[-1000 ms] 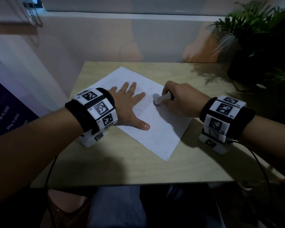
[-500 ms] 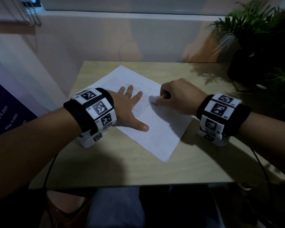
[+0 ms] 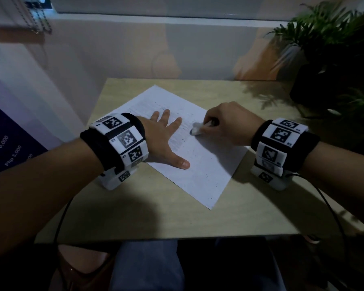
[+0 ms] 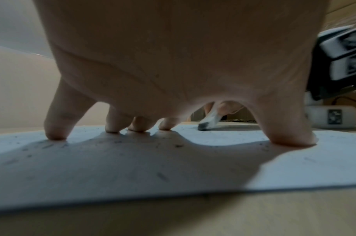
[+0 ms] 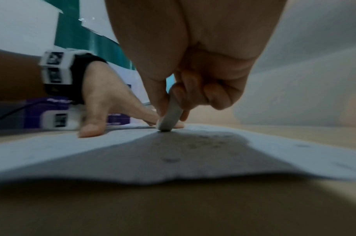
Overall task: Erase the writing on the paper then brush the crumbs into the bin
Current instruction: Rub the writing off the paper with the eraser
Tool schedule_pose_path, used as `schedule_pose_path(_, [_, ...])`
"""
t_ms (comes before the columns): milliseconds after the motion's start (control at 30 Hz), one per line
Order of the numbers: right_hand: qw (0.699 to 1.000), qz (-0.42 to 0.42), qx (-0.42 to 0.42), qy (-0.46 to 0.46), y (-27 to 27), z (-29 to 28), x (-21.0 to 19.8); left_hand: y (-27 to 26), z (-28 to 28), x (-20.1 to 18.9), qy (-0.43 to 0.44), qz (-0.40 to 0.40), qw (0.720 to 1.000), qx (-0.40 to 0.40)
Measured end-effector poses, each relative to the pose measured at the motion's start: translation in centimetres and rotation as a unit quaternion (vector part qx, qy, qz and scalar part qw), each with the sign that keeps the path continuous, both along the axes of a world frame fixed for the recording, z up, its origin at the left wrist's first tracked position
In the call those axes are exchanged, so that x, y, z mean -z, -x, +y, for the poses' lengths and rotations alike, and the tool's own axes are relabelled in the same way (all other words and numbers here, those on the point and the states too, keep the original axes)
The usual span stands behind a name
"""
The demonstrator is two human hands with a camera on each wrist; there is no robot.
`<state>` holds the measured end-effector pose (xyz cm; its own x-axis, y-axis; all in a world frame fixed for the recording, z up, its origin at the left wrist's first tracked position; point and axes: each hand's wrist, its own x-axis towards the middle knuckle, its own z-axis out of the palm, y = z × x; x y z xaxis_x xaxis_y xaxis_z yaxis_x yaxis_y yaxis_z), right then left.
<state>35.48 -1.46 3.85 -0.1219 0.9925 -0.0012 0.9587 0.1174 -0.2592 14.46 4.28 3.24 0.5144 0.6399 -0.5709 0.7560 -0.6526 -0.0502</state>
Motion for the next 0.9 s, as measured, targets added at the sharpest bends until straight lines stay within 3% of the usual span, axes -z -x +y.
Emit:
schedule_pose_path(100, [0.998,-0.043,0.044,-0.021,-0.7,0.6,0.0,0.0,0.0,0.0,0.007,-0.003,1.0,-0.001])
schedule_pose_path(267, [0.999,-0.028,-0.04,-0.02,0.9,-0.7,0.4,0.0,0.1,0.2,0.004,-0.004,1.0,0.006])
schedule_pose_path(367, [1.0,-0.013,0.002,-0.002,-0.2,0.0,0.0,0.0,0.1,0.2,-0.007,0.001,1.0,0.007])
schedule_pose_path(467, [0.997,-0.06,0.035,-0.03,-0.2,0.1,0.1,0.0,0.0,0.1,-0.014,0.003,1.0,0.011])
schedule_pose_path(633, [0.998,-0.023,-0.06,-0.005,1.5,-1.4,0.2,0.0,0.0,0.2,-0.021,0.003,1.0,0.013])
schedule_pose_path(800, [0.999,-0.035,0.021,-0.011,-0.3,-0.2,0.5,-0.1,-0.1,0.2,-0.018,-0.007,1.0,0.009])
schedule_pose_path(900, [0.999,-0.024,0.007,-0.031,0.5,-0.4,0.9,-0.1,-0.1,0.4,-0.025,-0.016,1.0,0.007])
